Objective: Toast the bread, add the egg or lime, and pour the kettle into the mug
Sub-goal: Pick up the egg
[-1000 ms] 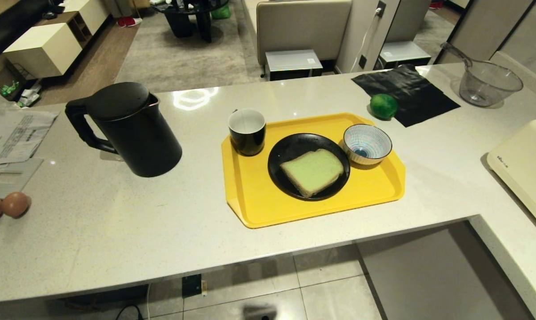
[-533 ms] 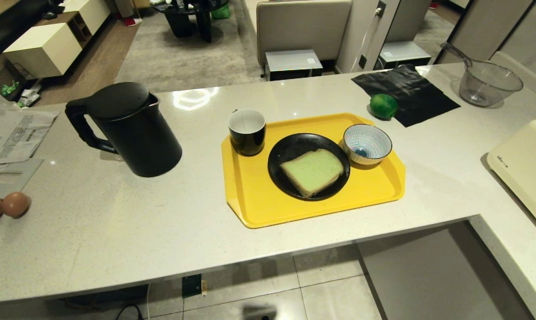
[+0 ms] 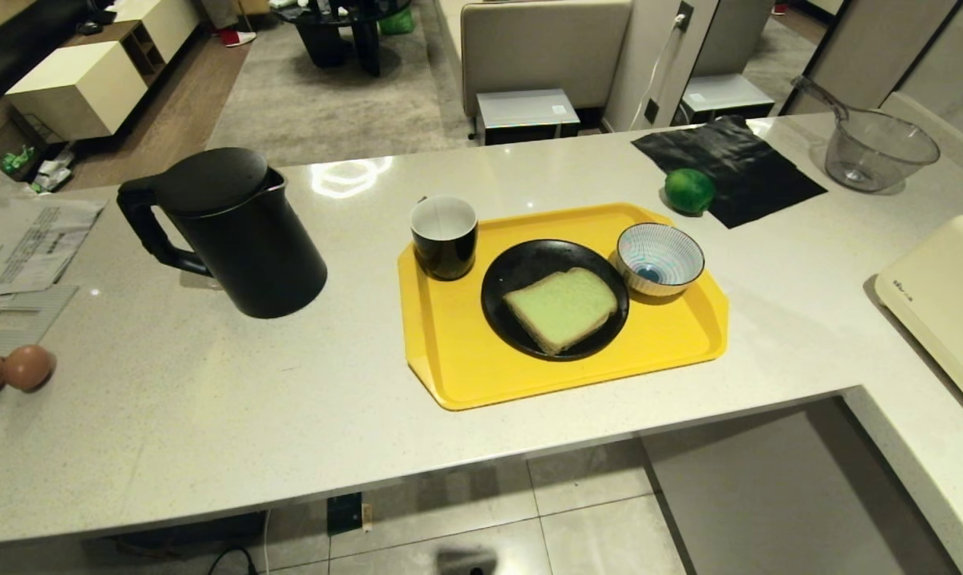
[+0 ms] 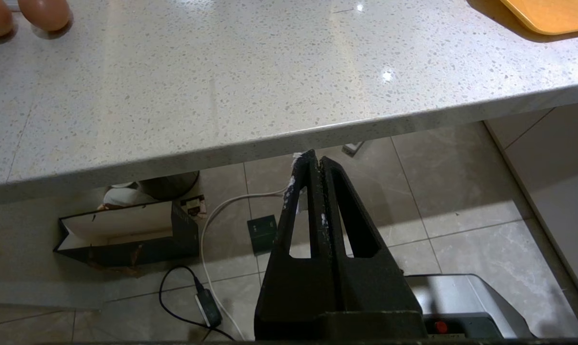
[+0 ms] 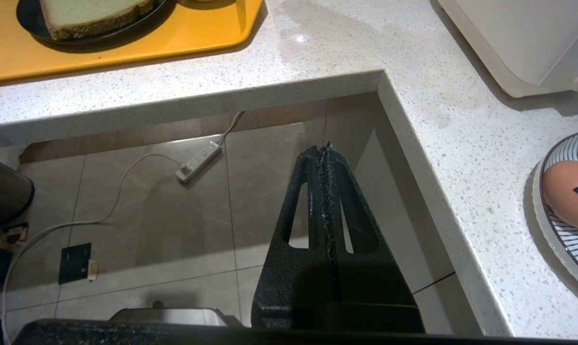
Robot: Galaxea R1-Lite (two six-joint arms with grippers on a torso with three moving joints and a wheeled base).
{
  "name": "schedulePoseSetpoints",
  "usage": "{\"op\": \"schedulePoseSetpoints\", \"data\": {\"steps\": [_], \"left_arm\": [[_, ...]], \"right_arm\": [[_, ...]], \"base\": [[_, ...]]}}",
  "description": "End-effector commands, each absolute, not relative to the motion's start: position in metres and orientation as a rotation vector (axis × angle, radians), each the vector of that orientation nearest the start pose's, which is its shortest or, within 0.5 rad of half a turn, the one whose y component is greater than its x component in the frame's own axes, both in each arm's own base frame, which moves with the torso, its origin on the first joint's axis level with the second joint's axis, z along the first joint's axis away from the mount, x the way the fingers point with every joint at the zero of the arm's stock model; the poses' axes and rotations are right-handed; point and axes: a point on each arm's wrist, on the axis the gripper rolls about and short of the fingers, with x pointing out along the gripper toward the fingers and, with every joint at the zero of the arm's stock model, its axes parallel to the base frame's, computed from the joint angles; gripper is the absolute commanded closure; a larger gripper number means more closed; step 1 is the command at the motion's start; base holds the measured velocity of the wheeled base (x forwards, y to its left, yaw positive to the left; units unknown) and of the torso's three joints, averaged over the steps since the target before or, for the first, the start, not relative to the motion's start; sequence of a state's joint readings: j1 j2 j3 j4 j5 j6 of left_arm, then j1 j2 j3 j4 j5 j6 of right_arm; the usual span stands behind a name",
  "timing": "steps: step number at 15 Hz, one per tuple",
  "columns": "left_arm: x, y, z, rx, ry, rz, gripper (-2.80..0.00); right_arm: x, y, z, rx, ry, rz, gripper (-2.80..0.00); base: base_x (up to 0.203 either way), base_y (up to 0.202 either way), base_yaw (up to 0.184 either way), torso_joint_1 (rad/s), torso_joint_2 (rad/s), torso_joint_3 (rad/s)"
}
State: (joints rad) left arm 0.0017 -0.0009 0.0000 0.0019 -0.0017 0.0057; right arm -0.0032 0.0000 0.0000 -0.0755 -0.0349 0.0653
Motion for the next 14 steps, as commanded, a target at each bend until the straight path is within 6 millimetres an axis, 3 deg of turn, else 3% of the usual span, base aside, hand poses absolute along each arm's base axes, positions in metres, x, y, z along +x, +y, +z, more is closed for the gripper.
{"op": "schedulePoseSetpoints", "data": {"steps": [1, 11, 14], "left_arm": [[-0.0229, -0.0001, 0.0751, 0.006, 0.002, 0.0, 0.0], [-0.0229, -0.0001, 0.0753, 0.014, 0.0, 0.0, 0.0], [-0.0229, -0.0001, 0.0753, 0.009, 0.0, 0.001, 0.0]], "right_arm": [[-0.0209, -0.0007, 0.0761, 0.067, -0.05, -0.037, 0.0], [-0.0209, -0.0007, 0.0761, 0.067, -0.05, -0.037, 0.0], [-0.0209, -0.0007, 0.0761, 0.067, -0.05, -0.037, 0.0]], "base": [[0.0, 0.0, 0.0, 0.0, 0.0, 0.0], [0.0, 0.0, 0.0, 0.0, 0.0, 0.0], [-0.129, 0.0, 0.001, 0.01, 0.0, 0.003]]}}
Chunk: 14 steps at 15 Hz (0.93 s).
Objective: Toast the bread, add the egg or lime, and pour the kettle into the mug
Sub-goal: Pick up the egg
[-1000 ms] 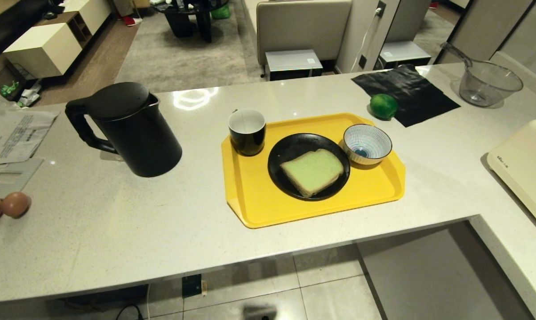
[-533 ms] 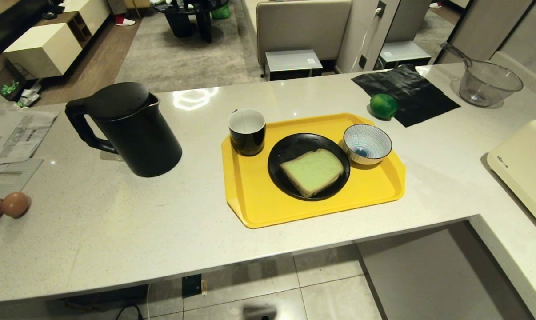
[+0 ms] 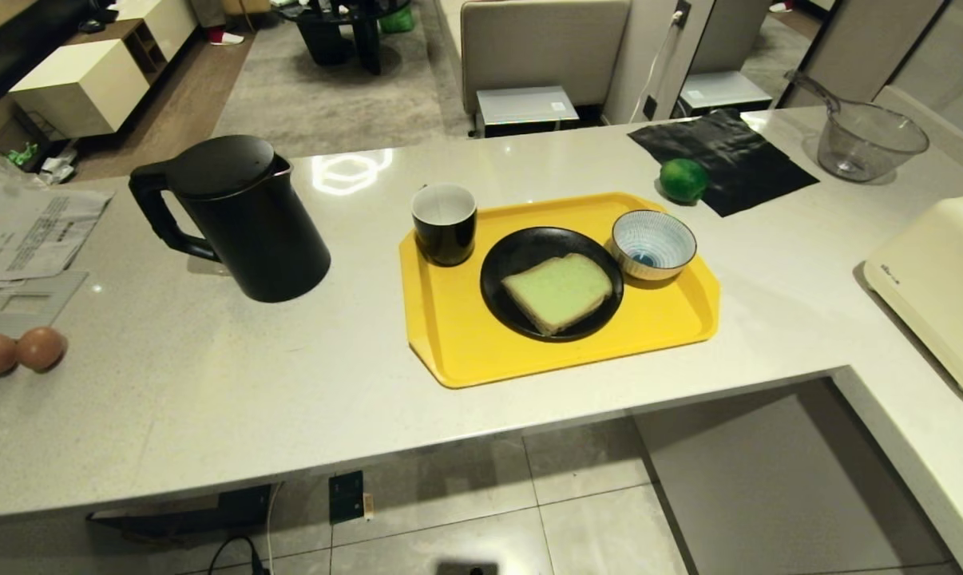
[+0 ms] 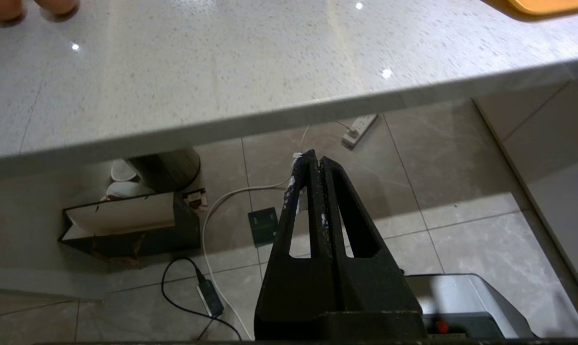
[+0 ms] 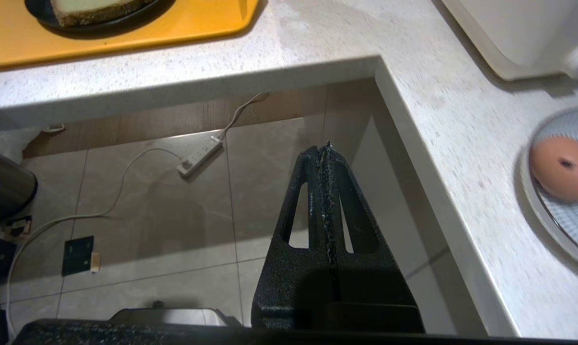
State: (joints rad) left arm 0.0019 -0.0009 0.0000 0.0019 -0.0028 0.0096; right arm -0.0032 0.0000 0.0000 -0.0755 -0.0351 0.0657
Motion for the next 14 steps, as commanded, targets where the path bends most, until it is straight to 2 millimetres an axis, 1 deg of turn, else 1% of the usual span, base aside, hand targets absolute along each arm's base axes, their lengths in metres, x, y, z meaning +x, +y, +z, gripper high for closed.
{"op": "schedulePoseSetpoints", "data": {"steps": [1, 13, 14], "left_arm": [[-0.0229, -0.0001, 0.0751, 0.008, 0.002, -0.002, 0.0], [-0.0229, -0.0001, 0.0751, 0.008, 0.002, -0.002, 0.0], [-0.0229, -0.0001, 0.0751, 0.008, 0.002, -0.001, 0.0]], "right_arm": [[-0.0209, -0.0007, 0.0761, 0.067, -0.05, -0.037, 0.0], [-0.0209, -0.0007, 0.0763, 0.067, -0.052, -0.037, 0.0], [-0.0209, -0.0007, 0.0761, 0.067, -0.051, -0.036, 0.0]], "base": [[-0.134, 0.0, 0.005, -0.019, -0.02, 0.007], [0.0, 0.0, 0.0, 0.0, 0.0, 0.0], [-0.004, 0.001, -0.085, -0.009, 0.0, 0.001]]}}
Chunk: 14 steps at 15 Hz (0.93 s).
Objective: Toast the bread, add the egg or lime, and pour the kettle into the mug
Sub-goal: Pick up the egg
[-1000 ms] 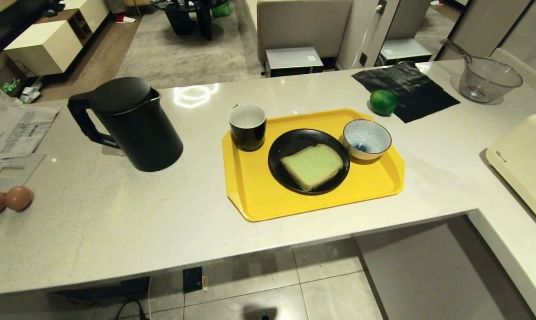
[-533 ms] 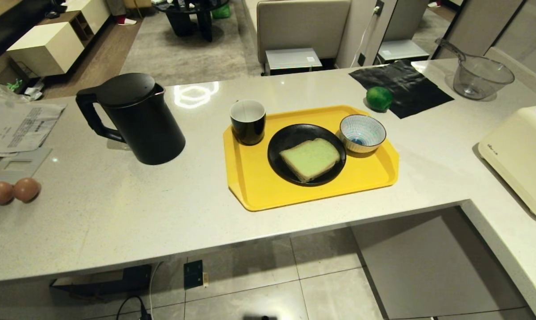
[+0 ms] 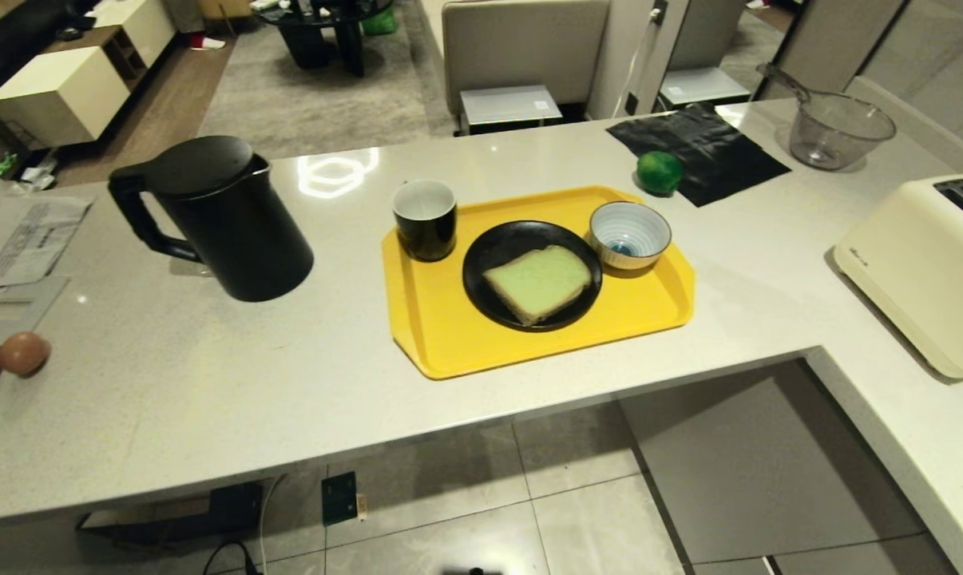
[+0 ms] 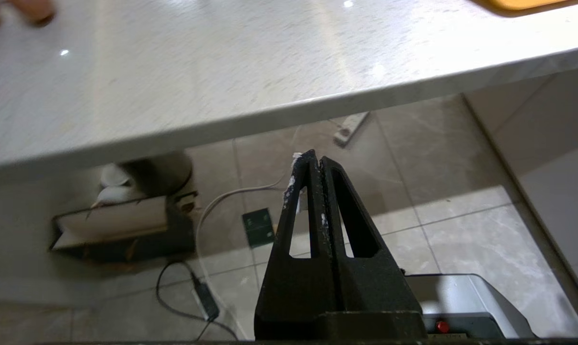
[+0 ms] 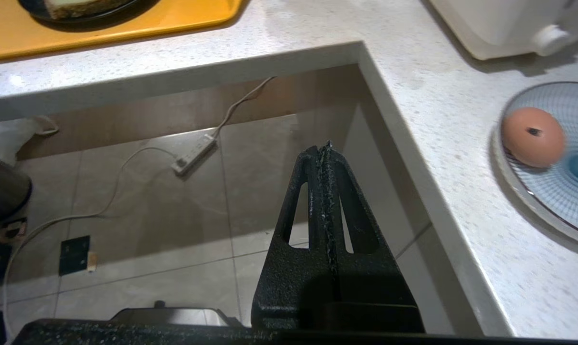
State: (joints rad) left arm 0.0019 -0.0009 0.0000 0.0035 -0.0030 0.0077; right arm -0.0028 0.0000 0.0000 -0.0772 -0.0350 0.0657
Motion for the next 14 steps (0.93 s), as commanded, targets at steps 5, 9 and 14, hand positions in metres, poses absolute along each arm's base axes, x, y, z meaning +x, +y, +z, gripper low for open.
{"op": "schedulePoseSetpoints", "data": {"steps": [5, 9, 14], "left_arm": [[-0.0229, -0.0001, 0.0751, 0.008, 0.002, -0.001, 0.0], [-0.0229, -0.0001, 0.0751, 0.008, 0.002, 0.0, 0.0], [-0.0229, -0.0001, 0.0751, 0.008, 0.002, 0.0, 0.0]], "right_arm": [[-0.0209, -0.0007, 0.0763, 0.067, -0.052, -0.037, 0.0], [-0.0209, -0.0007, 0.0763, 0.067, -0.052, -0.037, 0.0], [-0.0209, -0.0007, 0.0763, 0.065, -0.052, -0.037, 0.0]], "base": [[-0.001, 0.006, -0.166, 0.003, 0.0, 0.002], [-0.001, 0.008, -0.172, 0.002, 0.0, 0.005], [0.001, 0.008, -0.17, 0.001, 0.0, 0.002]]}}
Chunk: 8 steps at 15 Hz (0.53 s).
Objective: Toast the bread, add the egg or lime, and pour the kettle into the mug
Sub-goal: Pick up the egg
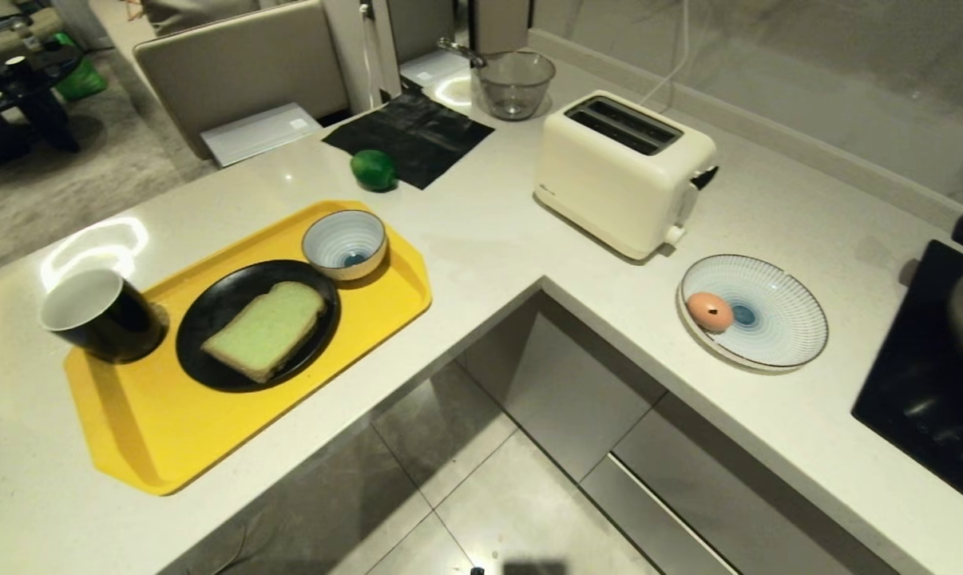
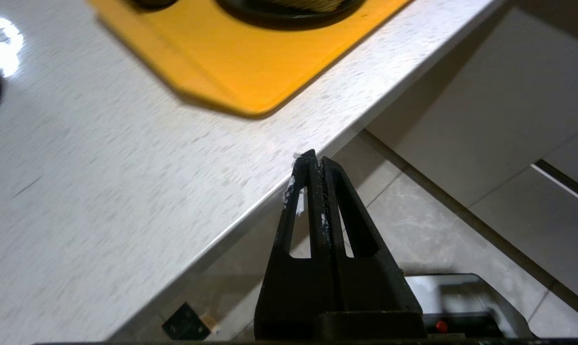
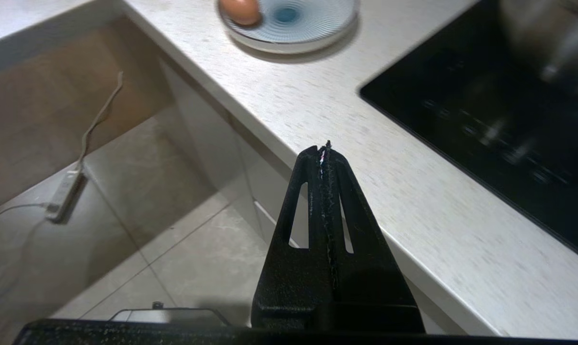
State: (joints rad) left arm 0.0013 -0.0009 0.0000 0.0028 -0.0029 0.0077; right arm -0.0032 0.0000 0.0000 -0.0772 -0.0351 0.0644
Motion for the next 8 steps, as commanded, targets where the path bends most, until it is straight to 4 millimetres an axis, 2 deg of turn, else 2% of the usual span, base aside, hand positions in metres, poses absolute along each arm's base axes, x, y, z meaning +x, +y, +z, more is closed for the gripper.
{"op": "schedulePoseSetpoints", "data": {"steps": [1, 3, 8], "left_arm": [[-0.0229, -0.0001, 0.0752, 0.008, 0.001, -0.001, 0.0], [-0.0229, -0.0001, 0.0751, 0.008, 0.002, 0.0, 0.0], [-0.0229, -0.0001, 0.0752, 0.008, 0.001, 0.0, 0.0]], "right_arm": [[-0.0209, -0.0007, 0.0763, 0.064, -0.052, -0.037, 0.0], [-0.0209, -0.0007, 0.0763, 0.064, -0.052, -0.037, 0.0], [-0.0209, -0.0007, 0.0761, 0.065, -0.05, -0.037, 0.0]], "base": [[0.0, 0.007, -0.141, 0.001, 0.0, 0.004], [0.001, 0.002, -0.081, 0.006, 0.0, 0.001], [0.0, 0.0, 0.0, 0.0, 0.0, 0.0]]}}
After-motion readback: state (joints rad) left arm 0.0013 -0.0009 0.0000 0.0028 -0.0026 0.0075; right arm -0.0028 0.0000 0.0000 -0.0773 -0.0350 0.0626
